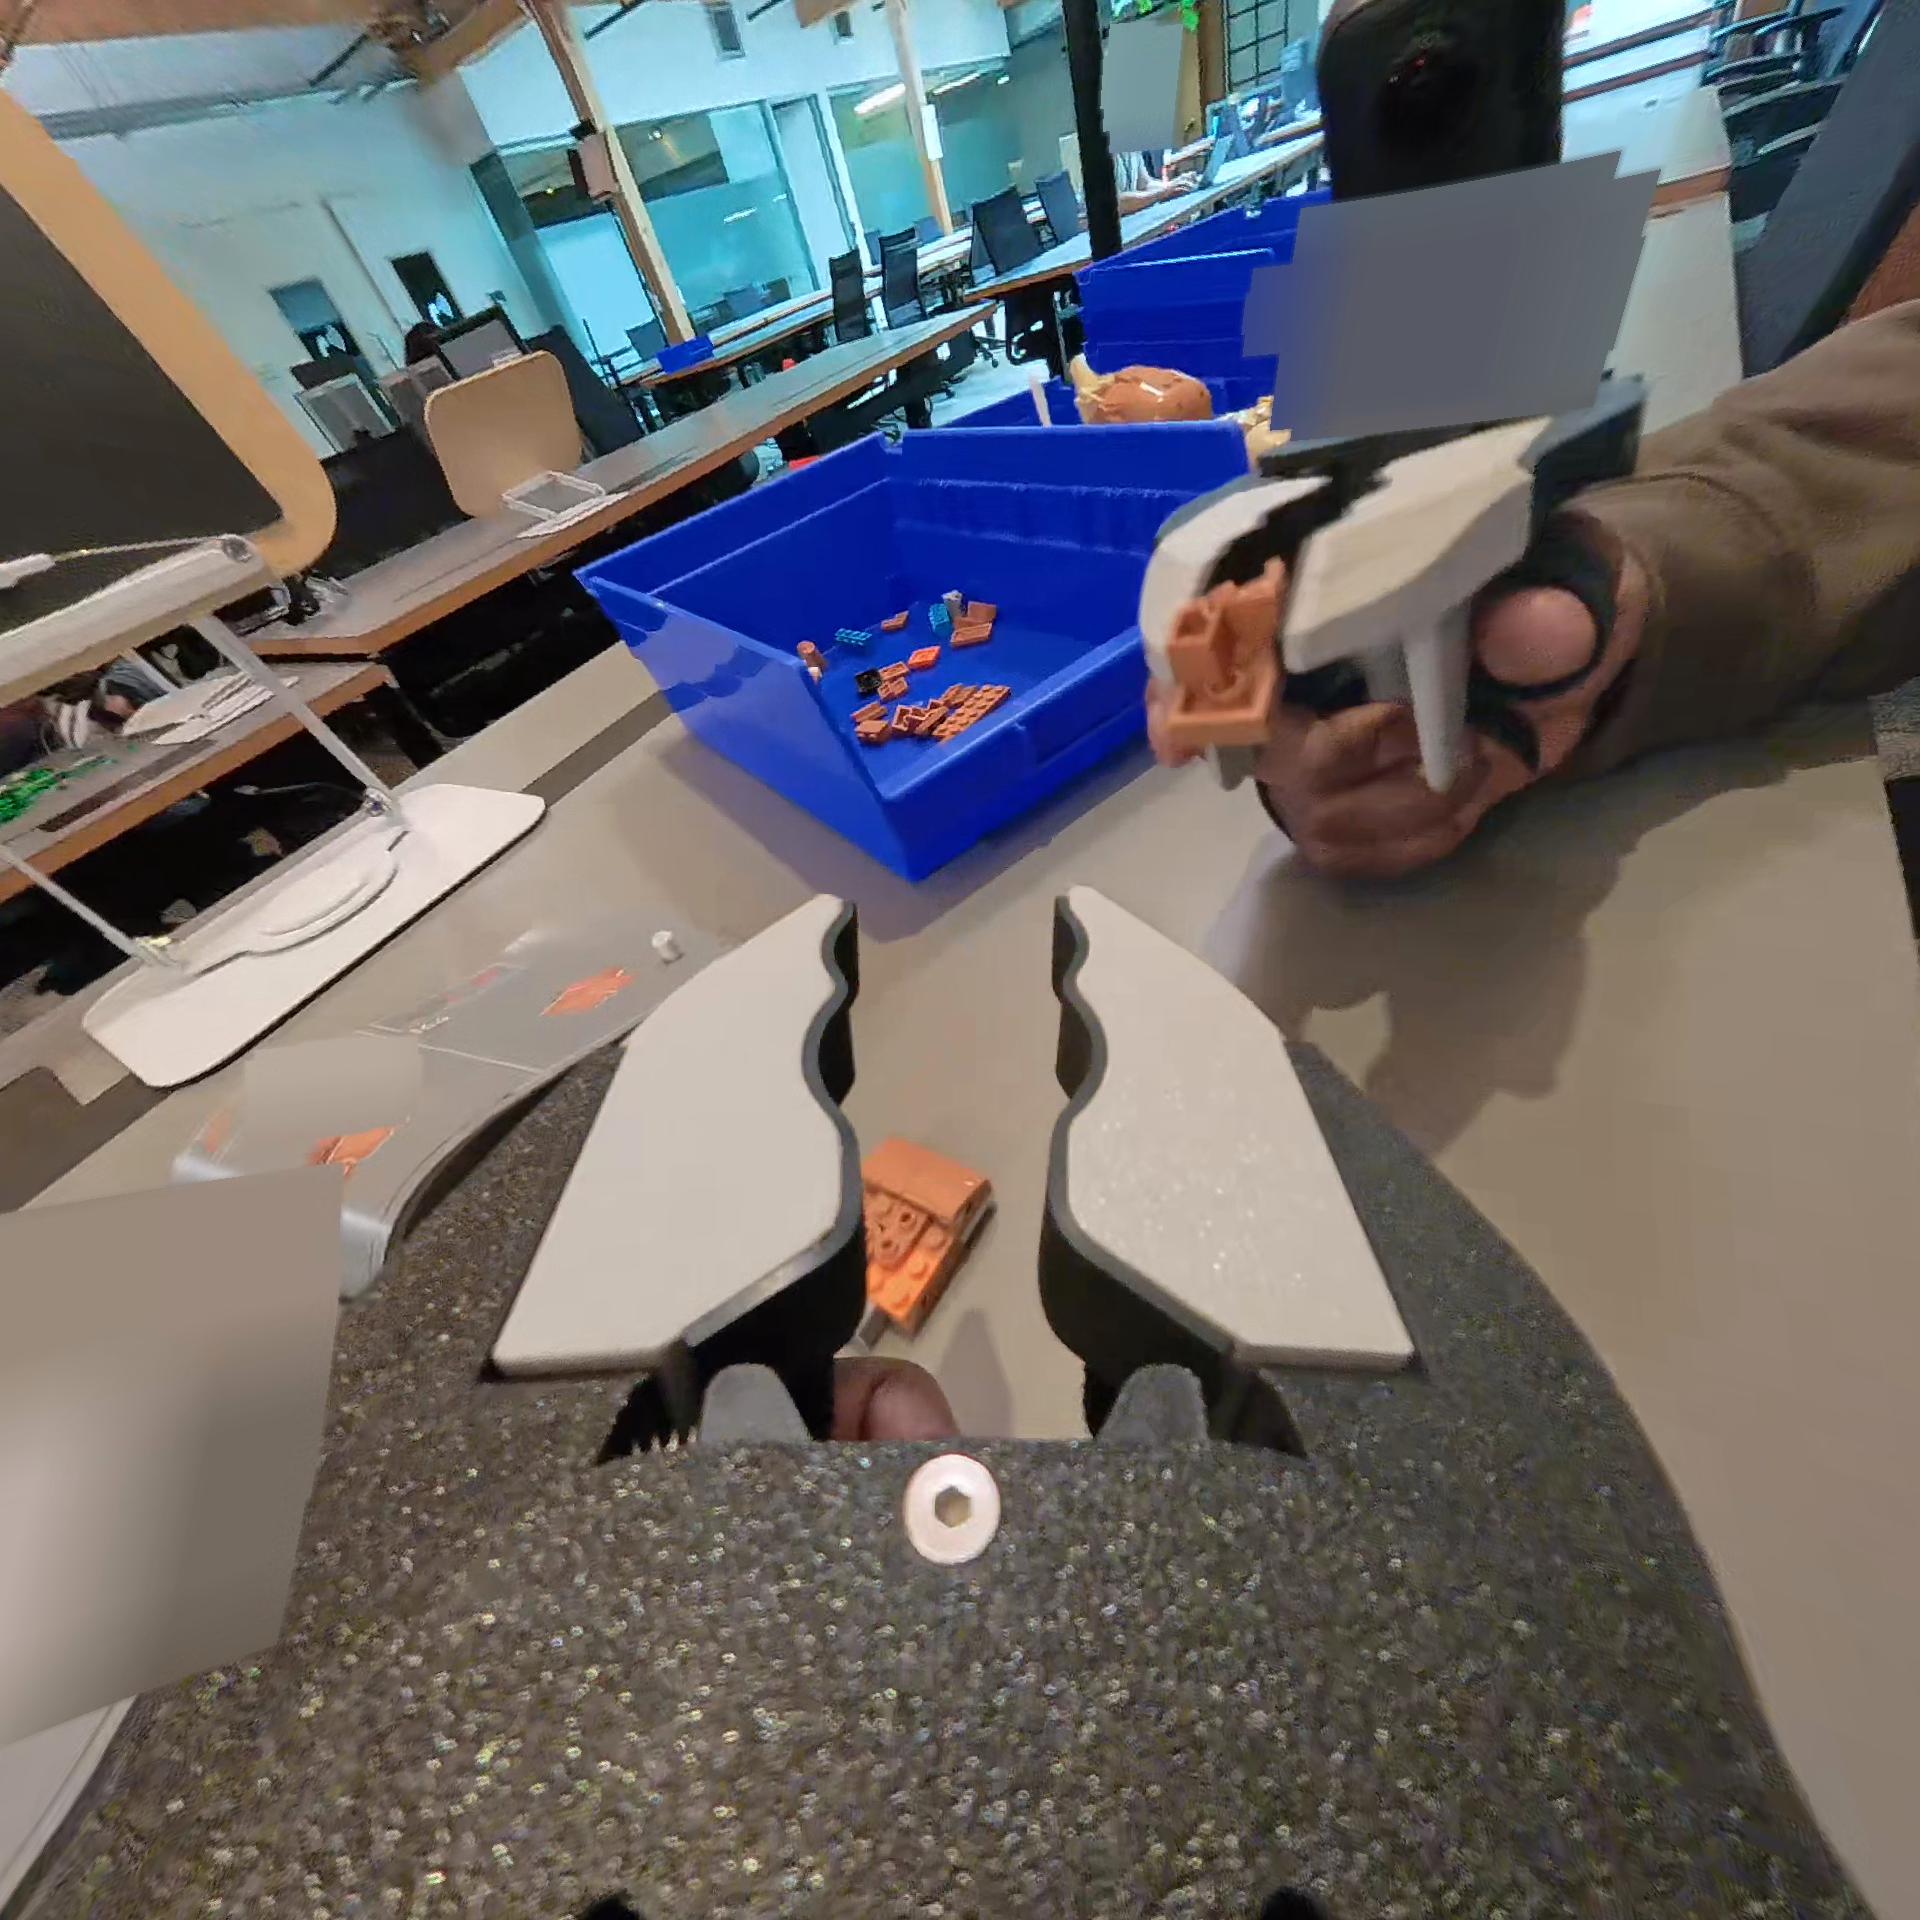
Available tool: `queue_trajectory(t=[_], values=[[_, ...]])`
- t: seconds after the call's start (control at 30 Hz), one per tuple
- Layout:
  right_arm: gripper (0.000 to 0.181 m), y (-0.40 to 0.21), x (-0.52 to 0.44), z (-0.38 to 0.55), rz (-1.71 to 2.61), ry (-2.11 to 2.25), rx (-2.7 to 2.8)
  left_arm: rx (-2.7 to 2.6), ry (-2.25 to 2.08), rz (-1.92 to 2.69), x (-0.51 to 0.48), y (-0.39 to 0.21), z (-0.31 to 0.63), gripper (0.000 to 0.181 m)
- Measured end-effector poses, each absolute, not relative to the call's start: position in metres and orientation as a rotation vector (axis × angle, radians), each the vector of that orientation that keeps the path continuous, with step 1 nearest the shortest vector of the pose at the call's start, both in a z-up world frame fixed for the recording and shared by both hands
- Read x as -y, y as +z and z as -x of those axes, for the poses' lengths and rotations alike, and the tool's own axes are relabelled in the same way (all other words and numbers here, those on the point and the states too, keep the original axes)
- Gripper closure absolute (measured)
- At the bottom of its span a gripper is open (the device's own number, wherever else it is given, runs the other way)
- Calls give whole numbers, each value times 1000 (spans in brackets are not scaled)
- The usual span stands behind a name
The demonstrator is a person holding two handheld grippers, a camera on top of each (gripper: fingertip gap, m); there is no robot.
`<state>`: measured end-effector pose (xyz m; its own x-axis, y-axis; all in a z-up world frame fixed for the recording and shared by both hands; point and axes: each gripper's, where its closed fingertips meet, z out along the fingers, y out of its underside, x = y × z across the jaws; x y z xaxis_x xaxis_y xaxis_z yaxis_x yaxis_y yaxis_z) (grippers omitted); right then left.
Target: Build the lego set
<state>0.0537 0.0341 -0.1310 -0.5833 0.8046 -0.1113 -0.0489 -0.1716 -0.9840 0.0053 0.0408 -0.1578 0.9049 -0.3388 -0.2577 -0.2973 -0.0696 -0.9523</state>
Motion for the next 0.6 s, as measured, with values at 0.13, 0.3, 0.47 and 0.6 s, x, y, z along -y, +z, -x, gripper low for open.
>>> queue_trajectory(t=[0.13,0.3,0.47,0.6], values=[[166,-133,-34,-52,889,1796,1498,-521,-13,1715,-63,-156,9,145],[166,-132,-38,-52,899,1809,1487,-681,51,1793,-107,-148,41,145],[166,-136,-40,-50,922,1809,1495,-920,-87,1910,-162,-167,56,145],[166,-138,-44,-47,941,1821,1491,-1144,-216,1985,-197,-200,50,145]])
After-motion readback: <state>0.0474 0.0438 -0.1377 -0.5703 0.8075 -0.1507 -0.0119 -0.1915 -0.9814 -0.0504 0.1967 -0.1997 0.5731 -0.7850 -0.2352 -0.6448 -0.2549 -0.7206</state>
